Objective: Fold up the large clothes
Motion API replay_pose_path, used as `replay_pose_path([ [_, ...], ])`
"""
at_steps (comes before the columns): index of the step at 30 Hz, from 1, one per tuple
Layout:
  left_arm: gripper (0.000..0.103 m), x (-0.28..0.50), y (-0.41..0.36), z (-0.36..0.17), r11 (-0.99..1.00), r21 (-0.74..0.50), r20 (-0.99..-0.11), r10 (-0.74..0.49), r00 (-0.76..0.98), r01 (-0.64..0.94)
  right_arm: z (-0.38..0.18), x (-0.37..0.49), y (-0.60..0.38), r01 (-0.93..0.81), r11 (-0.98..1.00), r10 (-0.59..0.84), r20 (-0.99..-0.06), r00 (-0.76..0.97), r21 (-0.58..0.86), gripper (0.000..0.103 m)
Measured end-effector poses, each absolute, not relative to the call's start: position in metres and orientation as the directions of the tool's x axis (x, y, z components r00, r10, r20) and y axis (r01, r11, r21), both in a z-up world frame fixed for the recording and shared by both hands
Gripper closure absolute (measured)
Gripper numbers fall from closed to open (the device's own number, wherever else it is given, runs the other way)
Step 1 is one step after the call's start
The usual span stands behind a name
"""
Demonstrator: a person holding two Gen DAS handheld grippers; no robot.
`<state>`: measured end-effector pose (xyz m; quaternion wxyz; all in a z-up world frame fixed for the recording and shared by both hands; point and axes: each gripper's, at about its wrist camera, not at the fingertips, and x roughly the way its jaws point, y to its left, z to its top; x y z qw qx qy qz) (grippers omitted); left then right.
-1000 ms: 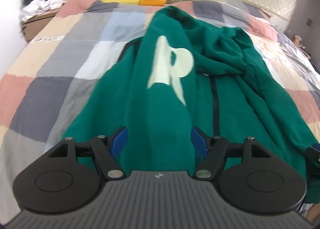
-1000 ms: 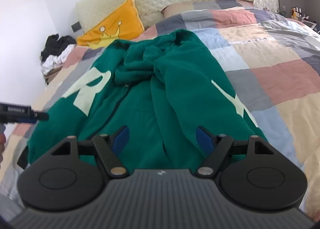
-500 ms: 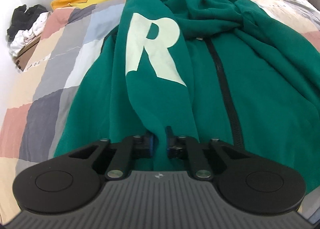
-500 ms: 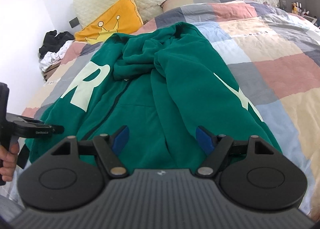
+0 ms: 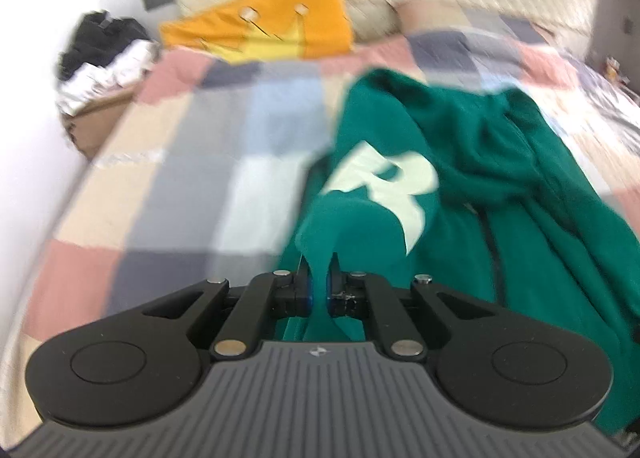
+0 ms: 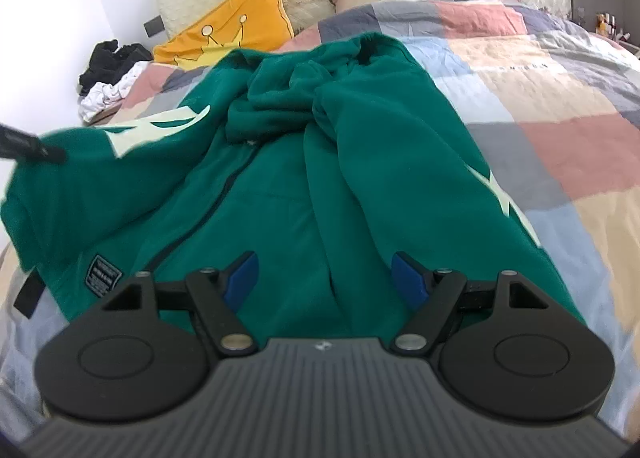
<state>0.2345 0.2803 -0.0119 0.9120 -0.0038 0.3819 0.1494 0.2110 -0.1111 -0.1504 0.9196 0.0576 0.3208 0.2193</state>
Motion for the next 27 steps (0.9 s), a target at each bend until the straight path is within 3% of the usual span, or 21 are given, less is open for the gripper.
replay_pose_path([
  [8,0.097,0.268,0.402,0.042,0.851,0.224,-0.58,0.508,0.637,-0.475,-0.148,0.221,-0.106,-0.343,0.903,0.429,-0.525,0.735,0.257,0.027],
  [15,0.097,0.313,0.507,0.048,0.713,0.298,-0.477,0.687,0.547,-0.635,-0.14,0.231,-0.086,-0.351,0.912,0.411,-0.498,0.764,0.214,0.027],
  [21,0.097,0.355,0.581,-0.008,0.663,0.329,-0.538,0.717,0.444,-0.672,-0.146,0.249,-0.068,-0.352,0.913,0.408,-0.491,0.77,0.206,0.027],
  [27,0.096,0.37,0.612,-0.079,0.643,0.273,-0.63,0.681,0.372,-0.715,-0.156,0.263,-0.061,-0.35,0.915,0.402,-0.52,0.754,0.201,0.027],
])
